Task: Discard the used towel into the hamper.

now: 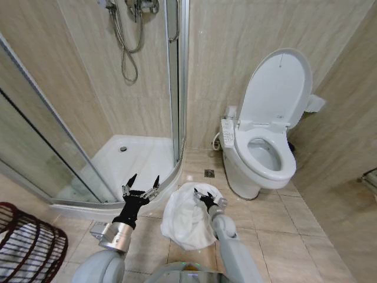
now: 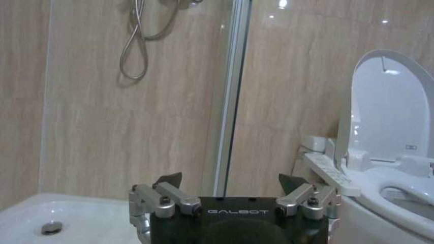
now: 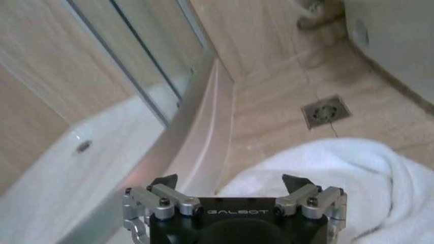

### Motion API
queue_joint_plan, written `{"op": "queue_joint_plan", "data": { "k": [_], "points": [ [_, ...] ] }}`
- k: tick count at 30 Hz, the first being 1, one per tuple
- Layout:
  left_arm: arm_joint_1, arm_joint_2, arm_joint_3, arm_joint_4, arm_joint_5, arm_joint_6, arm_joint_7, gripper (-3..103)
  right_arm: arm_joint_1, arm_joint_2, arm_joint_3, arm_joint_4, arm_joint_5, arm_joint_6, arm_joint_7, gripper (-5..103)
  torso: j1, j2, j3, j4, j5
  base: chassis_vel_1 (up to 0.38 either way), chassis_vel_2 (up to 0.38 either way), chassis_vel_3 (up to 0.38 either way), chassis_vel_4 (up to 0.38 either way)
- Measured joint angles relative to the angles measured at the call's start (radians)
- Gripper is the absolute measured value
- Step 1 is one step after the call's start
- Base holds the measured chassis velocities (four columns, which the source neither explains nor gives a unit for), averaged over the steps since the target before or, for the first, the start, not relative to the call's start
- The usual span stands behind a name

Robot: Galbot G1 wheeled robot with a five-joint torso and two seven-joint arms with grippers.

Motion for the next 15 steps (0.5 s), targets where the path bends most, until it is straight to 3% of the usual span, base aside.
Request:
{"op": "queue_joint_plan", "data": {
  "k": [8,15],
  "points": [
    [0.0,0.0,0.0,0.0,0.0,0.0,0.0,97,0.057,0.02,-0.001,-0.15,-0.005,-0.001,0.053,100,0.0,0.0,0.0,-0.0001,0.0,0.0,0.0,0.0,0.0],
    [0.0,0.0,0.0,0.0,0.0,0.0,0.0,97,0.095,0.03,0.034,-0.254,0.053,-0.015,0.118,100,0.0,0.0,0.0,0.0,0.0,0.0,0.0,0.0,0.0]
  ]
}}
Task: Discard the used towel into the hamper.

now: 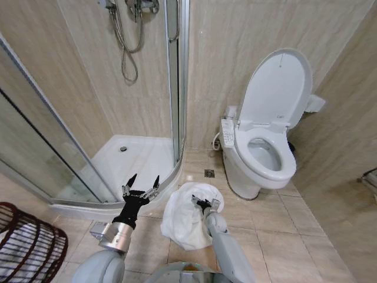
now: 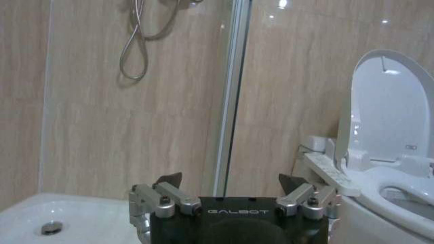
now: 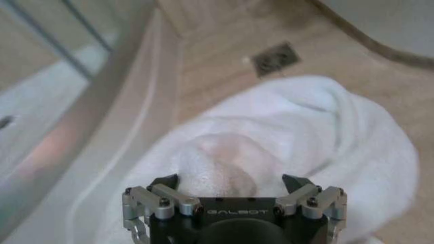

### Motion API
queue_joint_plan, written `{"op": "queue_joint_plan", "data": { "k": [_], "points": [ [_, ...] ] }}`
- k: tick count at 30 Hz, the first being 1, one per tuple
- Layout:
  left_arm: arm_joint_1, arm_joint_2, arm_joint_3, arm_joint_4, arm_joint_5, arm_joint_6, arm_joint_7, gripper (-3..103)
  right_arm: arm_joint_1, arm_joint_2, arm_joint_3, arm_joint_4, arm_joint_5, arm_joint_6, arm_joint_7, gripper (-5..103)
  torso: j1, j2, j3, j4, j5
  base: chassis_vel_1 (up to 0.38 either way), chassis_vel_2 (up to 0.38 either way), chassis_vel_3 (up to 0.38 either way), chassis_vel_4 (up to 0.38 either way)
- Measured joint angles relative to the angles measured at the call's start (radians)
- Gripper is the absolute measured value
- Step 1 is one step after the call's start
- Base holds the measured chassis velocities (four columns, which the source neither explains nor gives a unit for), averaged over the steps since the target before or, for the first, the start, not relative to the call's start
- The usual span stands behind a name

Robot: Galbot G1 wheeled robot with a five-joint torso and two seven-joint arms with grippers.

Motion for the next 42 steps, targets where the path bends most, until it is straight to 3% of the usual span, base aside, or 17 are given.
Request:
{"op": "queue_joint_plan", "data": {
  "k": [10,18,24,28,30,42],
  "points": [
    [0.0,0.0,0.0,0.0,0.0,0.0,0.0,97,0.042,-0.013,0.046,-0.129,0.042,0.011,-0.014,100,0.0,0.0,0.0,0.0,0.0,0.0,0.0,0.0,0.0],
    [0.0,0.0,0.0,0.0,0.0,0.0,0.0,97,0.066,-0.009,0.044,-0.231,-0.006,0.03,-0.107,100,0.0,0.0,0.0,-0.0003,-0.0001,0.0,0.0,0.0,0.0],
    [0.0,0.0,0.0,0.0,0.0,0.0,0.0,97,0.094,0.001,0.038,-0.288,-0.03,0.053,-0.14,88,0.0,0.0,0.0,-0.0002,-0.0002,0.0,0.0,0.0,0.0],
    [0.0,0.0,0.0,0.0,0.0,0.0,0.0,97,0.096,0.0,0.033,-0.297,-0.042,0.058,-0.153,72,0.0,0.0,0.0,-0.0001,-0.0002,0.0,0.0,0.0,0.0],
    [0.0,0.0,0.0,0.0,0.0,0.0,0.0,97,0.093,0.0,0.032,-0.294,-0.044,0.058,-0.154,72,0.0,0.0,0.0,-0.0001,-0.0002,0.0,0.0,0.0,0.0],
    [0.0,0.0,0.0,0.0,0.0,0.0,0.0,97,0.031,-0.014,0.03,-0.188,-0.085,0.057,-0.154,37,0.0,0.0,0.0,0.0,0.0002,0.0,0.0,0.0,0.0]
  ]
}}
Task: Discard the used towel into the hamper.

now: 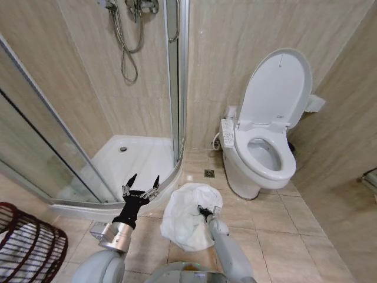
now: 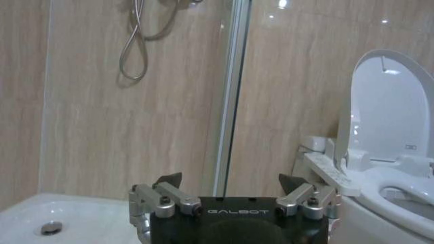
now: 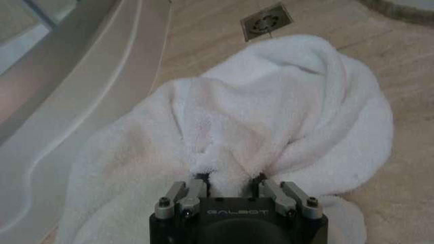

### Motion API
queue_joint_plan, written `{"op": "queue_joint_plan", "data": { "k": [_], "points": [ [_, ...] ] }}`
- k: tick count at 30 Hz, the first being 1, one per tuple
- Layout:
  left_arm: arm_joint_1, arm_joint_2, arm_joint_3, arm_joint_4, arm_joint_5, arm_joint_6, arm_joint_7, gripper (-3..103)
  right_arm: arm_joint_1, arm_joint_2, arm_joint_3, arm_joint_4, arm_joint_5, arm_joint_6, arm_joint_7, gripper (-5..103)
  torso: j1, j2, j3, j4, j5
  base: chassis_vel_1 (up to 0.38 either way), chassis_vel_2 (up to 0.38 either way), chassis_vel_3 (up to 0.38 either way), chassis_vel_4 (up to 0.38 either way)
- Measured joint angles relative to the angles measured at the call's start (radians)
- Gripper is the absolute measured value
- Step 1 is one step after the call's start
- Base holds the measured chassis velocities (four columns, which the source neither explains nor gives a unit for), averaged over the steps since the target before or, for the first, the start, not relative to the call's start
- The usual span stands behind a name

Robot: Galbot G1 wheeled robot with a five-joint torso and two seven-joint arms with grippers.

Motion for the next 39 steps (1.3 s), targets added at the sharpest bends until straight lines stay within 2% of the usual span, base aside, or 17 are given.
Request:
{"op": "queue_joint_plan", "data": {
  "k": [1,3,5,6,9,11,19,26,32,35,39],
  "points": [
    [0.0,0.0,0.0,0.0,0.0,0.0,0.0,97,0.0,0.0,0.0,0.0,0.0,0.0,0.0,37,0.0,0.0,0.0,0.0,0.0,0.0,0.0,0.0,0.0],
    [0.0,0.0,0.0,0.0,0.0,0.0,0.0,97,-0.016,0.0,0.0,0.036,-0.014,-0.001,0.0,29,0.0,0.0,0.0,0.0,0.0,0.0,0.0,0.0,0.0],
    [0.0,0.0,0.0,0.0,0.0,0.0,0.0,97,-0.022,0.0,0.0,0.048,-0.023,0.0,0.0,29,0.0,0.0,0.0,0.0001,0.0,0.0,0.0,0.0,0.0],
    [0.0,0.0,0.0,0.0,0.0,0.0,0.0,97,-0.029,-0.001,0.0,0.063,-0.039,0.005,0.0,22,0.0,0.0,0.0,0.0,0.0001,0.0,0.0,0.0,0.0],
    [0.0,0.0,0.0,0.0,0.0,0.0,0.0,97,-0.046,-0.003,0.0,0.101,-0.068,0.016,-0.001,19,0.0,0.0,0.0,0.0001,0.0001,0.0,0.0,0.0,0.0],
    [0.0,0.0,0.0,0.0,0.0,0.0,0.0,97,-0.086,-0.011,-0.001,0.187,-0.11,0.027,-0.002,14,0.0,0.0,0.0,0.0001,0.0001,0.0,0.0,0.0,0.0],
    [0.0,0.0,0.0,0.0,0.0,0.0,0.0,97,-0.243,-0.049,0.008,0.412,-0.26,0.111,-0.034,14,0.0,0.0,0.0,-0.0002,0.0,0.0,0.0,0.0,0.0],
    [0.0,0.0,0.0,0.0,0.0,0.0,0.0,97,-0.411,-0.09,0.042,0.712,-0.38,0.201,-0.057,14,0.0,0.0,0.0,-0.0002,0.0001,0.0,0.0,0.0,0.0],
    [0.0,0.0,0.0,0.0,0.0,0.0,0.0,97,-0.491,-0.103,0.06,0.916,-0.411,0.234,-0.072,14,0.0,0.0,0.0,0.0,0.0001,0.0,0.0,0.0,0.0],
    [0.0,0.0,0.0,0.0,0.0,0.0,0.0,97,-0.546,-0.111,0.086,1.047,-0.429,0.285,-0.094,14,0.0,0.0,0.0,0.0,0.0001,0.0,0.0,0.0,0.0],
    [0.0,0.0,0.0,0.0,0.0,0.0,0.0,97,-0.581,-0.113,0.108,1.127,-0.432,0.309,-0.101,14,0.0,0.0,0.0,-0.0001,0.0,0.0,0.0,0.0,0.0]
  ]
}}
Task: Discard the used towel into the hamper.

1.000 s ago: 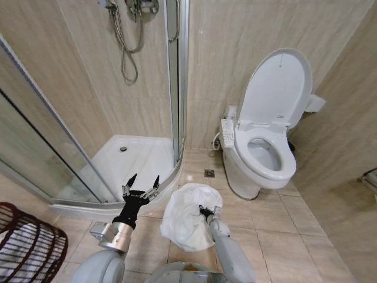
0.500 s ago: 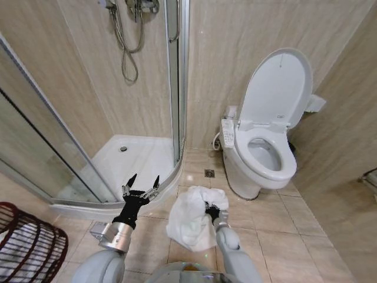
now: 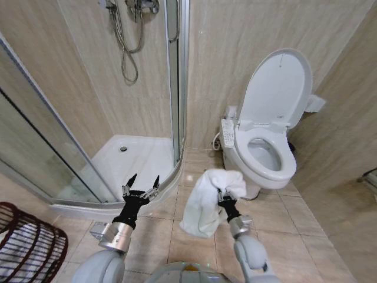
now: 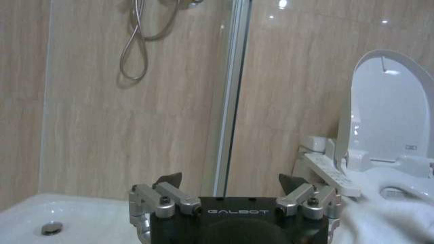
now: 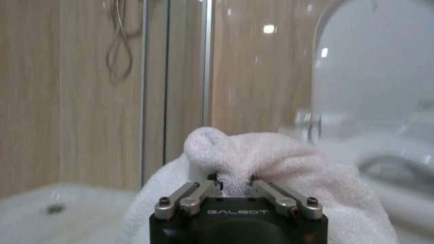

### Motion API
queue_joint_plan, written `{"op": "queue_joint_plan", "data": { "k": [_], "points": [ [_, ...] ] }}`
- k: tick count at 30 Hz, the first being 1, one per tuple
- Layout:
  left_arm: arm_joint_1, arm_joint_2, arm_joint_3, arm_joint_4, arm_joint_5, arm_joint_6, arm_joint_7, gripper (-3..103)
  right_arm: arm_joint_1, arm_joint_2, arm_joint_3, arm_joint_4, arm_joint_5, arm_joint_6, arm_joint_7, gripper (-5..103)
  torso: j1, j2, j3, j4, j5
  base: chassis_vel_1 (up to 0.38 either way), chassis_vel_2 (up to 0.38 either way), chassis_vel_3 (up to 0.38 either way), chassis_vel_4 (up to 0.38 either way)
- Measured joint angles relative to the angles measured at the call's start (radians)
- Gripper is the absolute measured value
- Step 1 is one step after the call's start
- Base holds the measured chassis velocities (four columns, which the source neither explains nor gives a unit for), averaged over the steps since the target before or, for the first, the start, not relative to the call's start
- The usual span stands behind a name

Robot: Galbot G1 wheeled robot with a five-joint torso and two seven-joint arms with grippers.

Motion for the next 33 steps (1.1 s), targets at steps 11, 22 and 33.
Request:
{"op": "queue_joint_plan", "data": {
  "k": [11,22,33],
  "points": [
    [0.0,0.0,0.0,0.0,0.0,0.0,0.0,97,-0.054,0.005,0.091,0.246,0.002,0.065,-0.009,14,0.001,0.002,0.001,-0.0001,-0.0001,0.0,0.0,0.0,0.0],
    [0.0,0.0,0.0,0.0,0.0,0.0,0.0,97,-0.055,0.032,0.108,0.281,-0.06,0.132,0.003,14,0.013,0.044,0.031,0.0,-0.0001,0.0,0.0,0.0,0.0],
    [0.0,0.0,0.0,0.0,0.0,0.0,0.0,97,-0.022,0.027,0.13,0.289,-0.034,0.181,0.022,14,0.027,0.086,0.059,0.0,0.0,0.0,0.0,0.0,0.0]
  ]
}}
